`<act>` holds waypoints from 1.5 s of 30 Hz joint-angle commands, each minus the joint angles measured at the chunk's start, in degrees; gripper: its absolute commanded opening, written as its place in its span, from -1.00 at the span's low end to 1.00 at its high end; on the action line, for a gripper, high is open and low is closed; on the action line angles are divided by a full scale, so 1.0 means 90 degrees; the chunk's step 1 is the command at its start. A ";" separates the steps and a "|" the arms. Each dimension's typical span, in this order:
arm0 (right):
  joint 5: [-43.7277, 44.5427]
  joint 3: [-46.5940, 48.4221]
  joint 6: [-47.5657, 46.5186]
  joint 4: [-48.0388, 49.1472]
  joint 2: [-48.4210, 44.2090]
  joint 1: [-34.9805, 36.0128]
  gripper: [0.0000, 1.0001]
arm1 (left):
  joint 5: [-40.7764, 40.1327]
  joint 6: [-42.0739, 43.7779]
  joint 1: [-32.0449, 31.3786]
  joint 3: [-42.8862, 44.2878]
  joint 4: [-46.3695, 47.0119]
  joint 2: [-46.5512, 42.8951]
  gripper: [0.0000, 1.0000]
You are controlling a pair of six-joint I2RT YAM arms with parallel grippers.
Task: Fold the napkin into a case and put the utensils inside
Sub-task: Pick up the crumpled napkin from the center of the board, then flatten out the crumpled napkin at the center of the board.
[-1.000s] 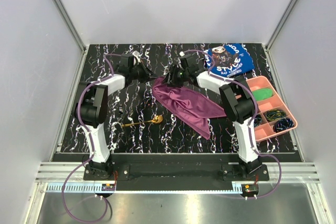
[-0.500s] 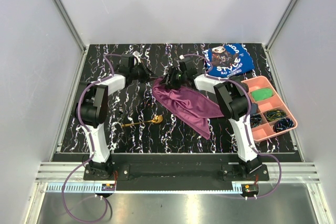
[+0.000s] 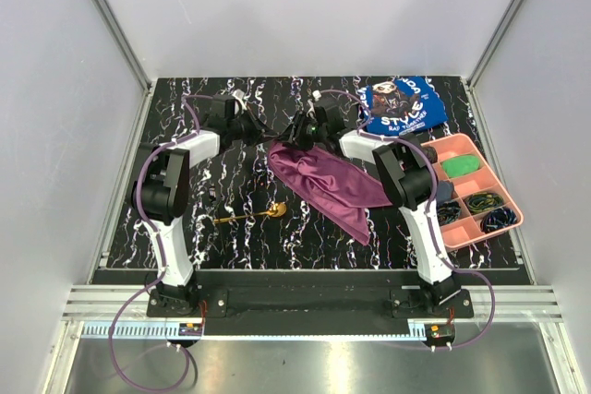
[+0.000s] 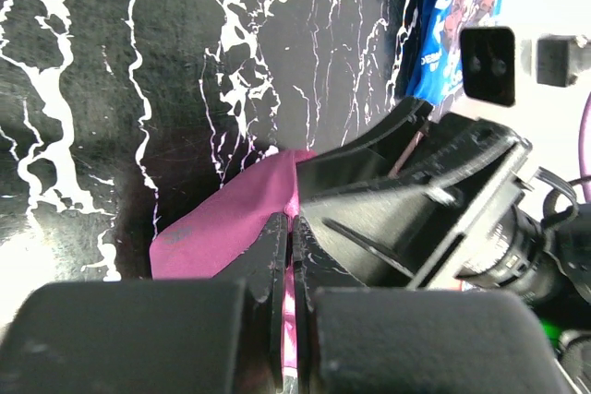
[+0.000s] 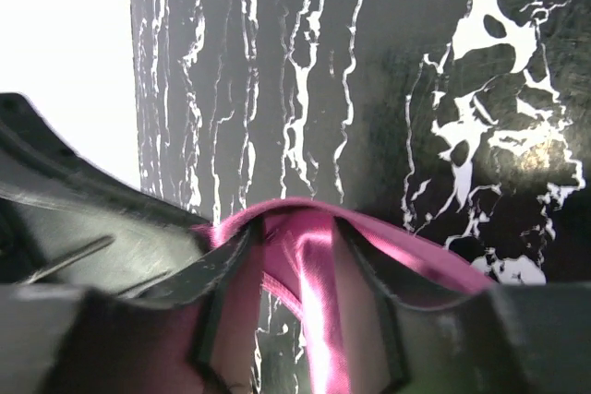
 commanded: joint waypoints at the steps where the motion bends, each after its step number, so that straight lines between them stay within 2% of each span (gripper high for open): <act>1: -0.0116 0.0402 0.0056 0.0337 0.0197 0.0031 -0.22 | -0.0011 -0.0020 0.0004 0.0005 0.0240 0.0007 -1.00; 4: -0.0096 0.0500 -0.0138 0.0172 0.0129 0.0031 -0.73 | -0.0021 -0.0010 0.0004 0.0005 0.0211 -0.0062 -1.00; 7: -0.0009 0.0510 -0.0518 -0.0403 -0.0202 0.0011 -1.00 | -0.0098 0.0136 0.0053 0.0140 -0.0051 -0.0227 -1.00; 10: 0.0128 0.0384 -0.1200 -0.1204 -0.0856 0.0021 -1.00 | -0.0274 0.0458 0.0228 0.0355 -0.0451 -0.0500 -1.00; 14: 0.0799 0.0139 -0.2208 -0.2773 -0.2162 -0.0008 -1.00 | -0.0586 0.0868 0.0550 0.0609 -0.1116 -0.1163 -1.00; 19: 0.1610 -0.0290 -0.3068 -0.3782 -0.3588 -0.0232 -1.00 | -0.1006 0.1425 0.0940 0.0931 -0.1818 -0.1897 -1.00; 27: 0.1856 -0.0721 -0.3498 -0.4340 -0.5339 -0.1179 -1.00 | -0.1348 0.1562 0.1332 0.1244 -0.2327 -0.2874 -1.00; 31: 0.1866 -0.0633 -0.3547 -0.4418 -0.6012 -0.1716 -1.00 | -0.1514 0.1367 0.1800 0.1352 -0.2464 -0.3351 -1.00; 39: 0.2139 -0.0125 -0.3928 -0.4711 -0.6307 -0.2147 -1.00 | -0.1554 0.1064 0.2776 0.1538 -0.2533 -0.4192 -1.00; 45: 0.2471 0.0285 -0.3929 -0.4887 -0.6745 -0.2176 -1.00 | -0.1251 0.1152 0.3099 0.1558 -0.2523 -0.4895 -1.00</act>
